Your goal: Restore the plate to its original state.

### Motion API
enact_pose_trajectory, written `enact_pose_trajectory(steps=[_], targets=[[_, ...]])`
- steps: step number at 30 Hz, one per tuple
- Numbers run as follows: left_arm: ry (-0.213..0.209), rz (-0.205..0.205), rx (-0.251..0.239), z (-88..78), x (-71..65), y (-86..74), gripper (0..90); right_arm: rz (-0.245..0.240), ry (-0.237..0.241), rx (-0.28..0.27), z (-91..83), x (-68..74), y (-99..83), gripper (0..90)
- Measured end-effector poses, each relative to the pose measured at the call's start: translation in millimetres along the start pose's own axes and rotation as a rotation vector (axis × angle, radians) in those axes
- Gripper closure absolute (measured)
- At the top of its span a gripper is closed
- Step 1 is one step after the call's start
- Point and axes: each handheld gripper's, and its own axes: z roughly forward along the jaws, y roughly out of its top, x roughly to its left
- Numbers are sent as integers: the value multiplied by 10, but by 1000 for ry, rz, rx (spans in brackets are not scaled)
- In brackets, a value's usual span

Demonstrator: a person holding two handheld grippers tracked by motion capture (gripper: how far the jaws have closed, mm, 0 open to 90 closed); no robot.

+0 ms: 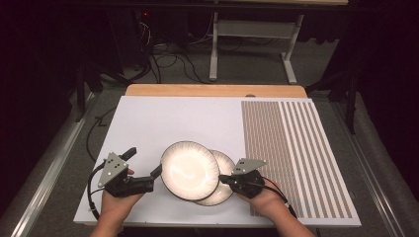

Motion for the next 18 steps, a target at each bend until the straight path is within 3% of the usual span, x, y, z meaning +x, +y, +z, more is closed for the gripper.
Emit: enact_pose_trajectory(steps=[18], targets=[[-9,4,6,4,-5,8,10,-1,-3,-3,-14,-7,4,900]])
